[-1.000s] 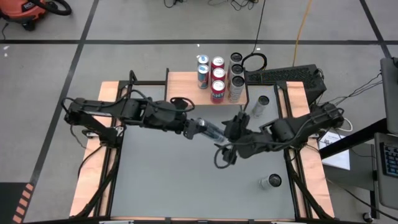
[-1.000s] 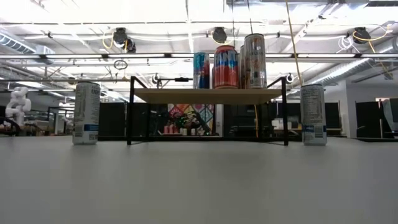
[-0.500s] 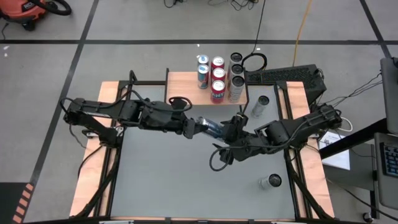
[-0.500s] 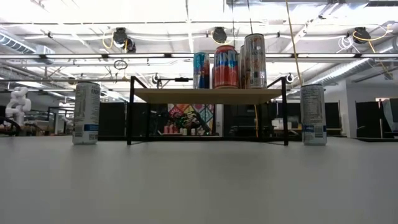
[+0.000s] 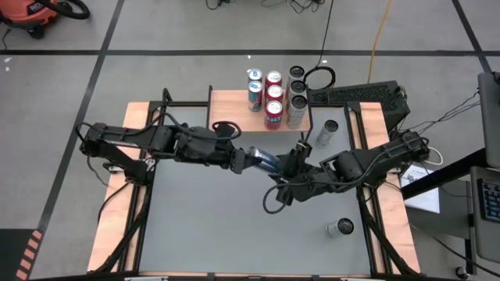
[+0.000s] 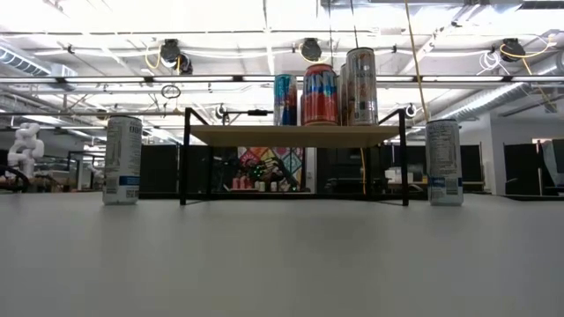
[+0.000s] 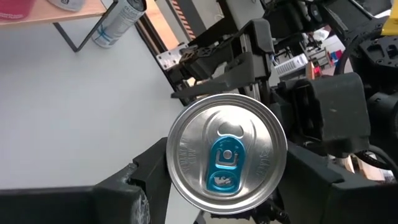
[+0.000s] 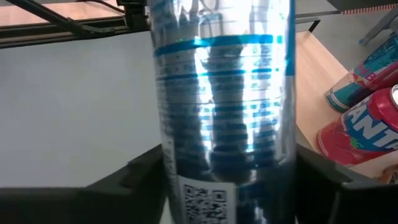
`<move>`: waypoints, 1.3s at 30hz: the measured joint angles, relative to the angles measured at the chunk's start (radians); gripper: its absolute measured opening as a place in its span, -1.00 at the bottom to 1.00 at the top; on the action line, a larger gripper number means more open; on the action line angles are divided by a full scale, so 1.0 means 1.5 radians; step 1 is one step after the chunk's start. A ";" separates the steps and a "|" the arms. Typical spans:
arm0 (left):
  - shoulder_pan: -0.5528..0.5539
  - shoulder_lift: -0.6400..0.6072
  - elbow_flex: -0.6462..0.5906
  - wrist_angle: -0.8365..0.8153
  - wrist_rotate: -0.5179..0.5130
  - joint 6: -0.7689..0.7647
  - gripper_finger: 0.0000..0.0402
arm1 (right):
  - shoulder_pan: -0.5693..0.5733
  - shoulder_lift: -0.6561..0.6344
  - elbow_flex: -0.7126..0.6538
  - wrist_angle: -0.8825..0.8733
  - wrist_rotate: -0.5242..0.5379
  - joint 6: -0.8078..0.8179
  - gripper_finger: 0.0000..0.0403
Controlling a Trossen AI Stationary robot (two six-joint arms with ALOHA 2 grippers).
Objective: Place canned beverage on shelf
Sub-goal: Put the blue can on the shelf aligned with the other blue can
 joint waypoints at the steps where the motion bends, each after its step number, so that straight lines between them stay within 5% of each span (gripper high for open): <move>1: 0.000 0.000 0.000 0.000 0.000 0.000 0.13 | 0.000 0.000 0.000 0.000 -0.001 0.000 0.17; 9: 0.001 0.000 0.000 -0.002 0.005 0.020 0.18 | 0.000 0.000 0.000 -0.001 -0.015 -0.005 -0.04; 21: 0.007 -0.015 0.000 0.040 0.002 0.110 0.87 | 0.000 -0.028 0.000 0.013 -0.094 0.043 -0.02; 28: 0.017 -0.050 0.000 0.087 -0.033 0.236 0.98 | -0.006 -0.083 0.000 0.027 -0.159 0.053 -0.01; 39: 0.021 -0.068 0.000 0.280 -0.025 0.527 0.98 | -0.100 -0.167 0.000 0.169 -0.450 0.001 -0.01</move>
